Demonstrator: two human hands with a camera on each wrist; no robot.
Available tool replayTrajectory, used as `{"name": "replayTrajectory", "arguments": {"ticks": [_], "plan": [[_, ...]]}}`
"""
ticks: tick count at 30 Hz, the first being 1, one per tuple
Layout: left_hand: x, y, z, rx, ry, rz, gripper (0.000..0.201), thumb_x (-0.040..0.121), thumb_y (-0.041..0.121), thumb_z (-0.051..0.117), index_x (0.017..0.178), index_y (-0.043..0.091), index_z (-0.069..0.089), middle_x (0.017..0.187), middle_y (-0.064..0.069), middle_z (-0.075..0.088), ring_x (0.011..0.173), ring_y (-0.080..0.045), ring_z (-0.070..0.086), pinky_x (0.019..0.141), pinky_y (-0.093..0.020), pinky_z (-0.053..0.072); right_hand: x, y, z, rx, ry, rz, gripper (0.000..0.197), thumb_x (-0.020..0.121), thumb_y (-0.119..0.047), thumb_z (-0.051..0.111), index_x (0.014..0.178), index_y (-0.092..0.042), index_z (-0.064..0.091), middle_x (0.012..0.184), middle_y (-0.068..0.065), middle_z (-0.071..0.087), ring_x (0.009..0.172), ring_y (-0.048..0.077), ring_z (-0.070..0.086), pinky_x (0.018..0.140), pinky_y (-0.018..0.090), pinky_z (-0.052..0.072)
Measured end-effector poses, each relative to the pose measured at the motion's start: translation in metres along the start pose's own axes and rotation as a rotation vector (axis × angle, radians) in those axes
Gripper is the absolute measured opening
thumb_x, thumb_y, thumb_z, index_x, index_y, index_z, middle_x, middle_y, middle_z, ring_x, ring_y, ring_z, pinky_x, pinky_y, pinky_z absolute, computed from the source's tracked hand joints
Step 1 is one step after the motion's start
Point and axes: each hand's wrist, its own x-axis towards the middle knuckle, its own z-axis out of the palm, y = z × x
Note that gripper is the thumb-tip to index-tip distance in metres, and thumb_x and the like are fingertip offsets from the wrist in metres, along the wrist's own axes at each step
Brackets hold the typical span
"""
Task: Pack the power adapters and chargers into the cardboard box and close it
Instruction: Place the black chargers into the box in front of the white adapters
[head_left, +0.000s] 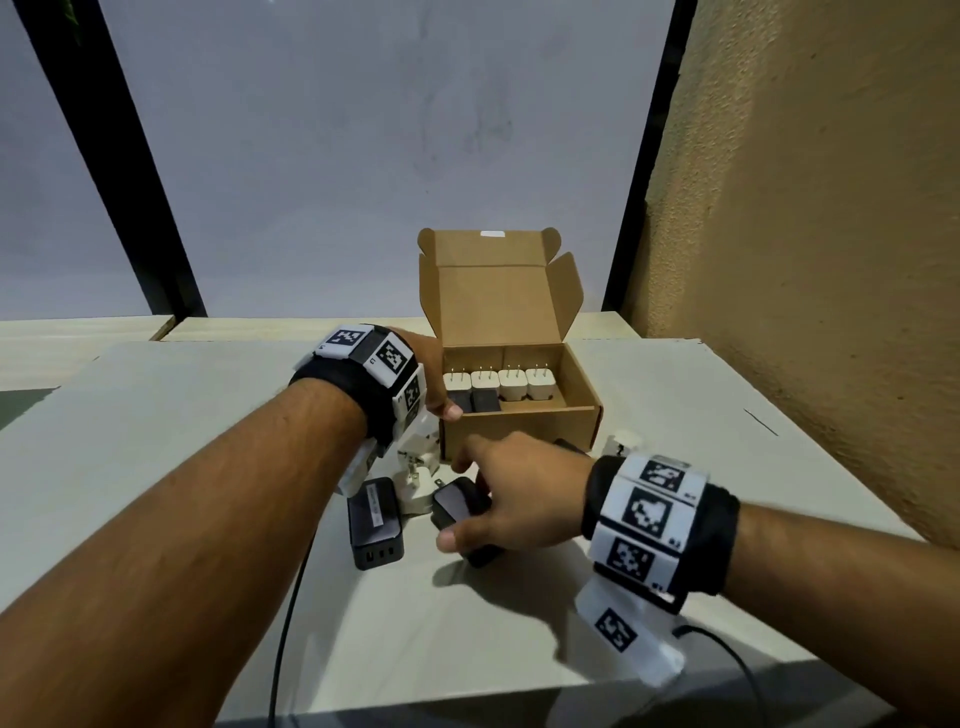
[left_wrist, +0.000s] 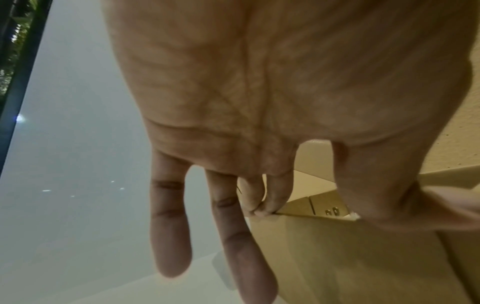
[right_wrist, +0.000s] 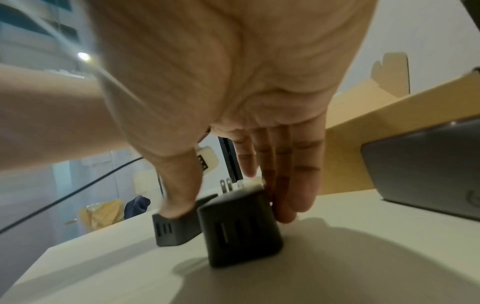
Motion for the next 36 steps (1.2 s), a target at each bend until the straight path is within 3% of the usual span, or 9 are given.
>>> {"name": "replayTrajectory", "arguments": {"ticks": [4,8,11,15,19,22,27,33,36], "plan": [[-0.001,0.002,-0.003,0.004,-0.044,0.028,0.050,0.072,0.057,0.074,0.090,0.013,0.059,0.082,-0.004,0.054,0.075,-0.020,0.048,0.058,-0.026,0.033,0.003,0.004,0.004,0.002,-0.004,0.029,0.076,0.077,-0.040,0.075,0.139,-0.018,0.036,0.115,0.007,0.063,0.098,0.025,0.062,0.077,0.034,0.054],[-0.003,0.001,-0.001,-0.004,-0.014,0.033,0.057,0.070,0.056,0.075,0.102,0.009,0.069,0.076,-0.001,0.057,0.071,-0.018,0.052,0.061,-0.026,0.035,-0.007,0.022,-0.018,0.069,0.019,0.029,0.067,0.076,-0.033,0.075,0.136,-0.030,0.046,0.105,-0.007,0.058,0.092,0.015,0.056,0.075,0.028,0.050],[-0.001,-0.001,0.001,-0.016,0.009,0.026,0.042,0.067,0.054,0.077,0.089,0.021,0.063,0.074,0.001,0.056,0.069,-0.017,0.051,0.061,-0.026,0.035,-0.013,0.046,-0.039,0.413,0.037,0.110,0.055,0.078,-0.018,0.075,0.127,-0.035,0.056,0.092,-0.008,0.061,0.081,0.015,0.064,0.068,0.031,0.060],[-0.003,0.000,0.000,-0.010,-0.006,0.015,0.044,0.068,0.056,0.076,0.090,0.024,0.057,0.079,0.001,0.055,0.071,-0.017,0.049,0.057,-0.024,0.032,-0.011,0.077,-0.053,0.853,0.183,0.136,0.046,0.079,0.003,0.072,0.116,-0.021,0.059,0.086,0.006,0.061,0.068,0.024,0.065,0.079,0.051,0.056],[-0.005,0.004,-0.002,0.021,-0.035,-0.005,0.058,0.071,0.060,0.073,0.104,0.013,0.067,0.086,-0.001,0.059,0.079,-0.019,0.053,0.069,-0.028,0.038,-0.004,0.093,-0.050,1.004,0.270,0.106,0.048,0.078,0.008,0.072,0.116,-0.017,0.057,0.091,0.009,0.058,0.074,0.019,0.066,0.070,0.034,0.060],[-0.006,0.005,-0.003,0.018,-0.027,0.001,0.063,0.073,0.058,0.072,0.112,0.010,0.066,0.089,-0.001,0.059,0.081,-0.019,0.053,0.075,-0.029,0.038,0.001,0.097,-0.047,0.998,0.276,0.121,0.049,0.078,0.004,0.074,0.118,-0.019,0.058,0.097,0.010,0.062,0.081,0.021,0.068,0.068,0.031,0.059],[-0.010,0.008,-0.004,0.027,-0.013,0.006,0.062,0.075,0.056,0.072,0.113,0.008,0.065,0.088,-0.002,0.058,0.081,-0.020,0.053,0.072,-0.027,0.037,0.007,0.089,-0.051,0.715,0.275,0.205,0.048,0.074,-0.012,0.081,0.114,-0.023,0.058,0.084,0.007,0.066,0.067,0.020,0.065,0.059,0.034,0.058],[-0.009,0.009,-0.004,0.061,-0.023,-0.001,0.062,0.074,0.060,0.070,0.109,0.009,0.065,0.104,-0.006,0.069,0.098,-0.024,0.064,0.081,-0.031,0.044,0.025,0.079,-0.074,0.514,0.353,0.191,0.050,0.066,-0.021,0.086,0.110,-0.024,0.061,0.085,0.001,0.069,0.086,0.022,0.071,0.083,0.041,0.059],[-0.006,0.006,-0.001,0.042,0.000,0.014,0.054,0.072,0.061,0.072,0.087,0.011,0.059,0.086,-0.005,0.059,0.081,-0.022,0.056,0.064,-0.026,0.039,0.042,0.080,-0.085,0.541,0.390,0.194,0.056,0.066,-0.019,0.086,0.114,-0.023,0.058,0.089,0.004,0.071,0.080,0.023,0.073,0.082,0.043,0.059]]}}
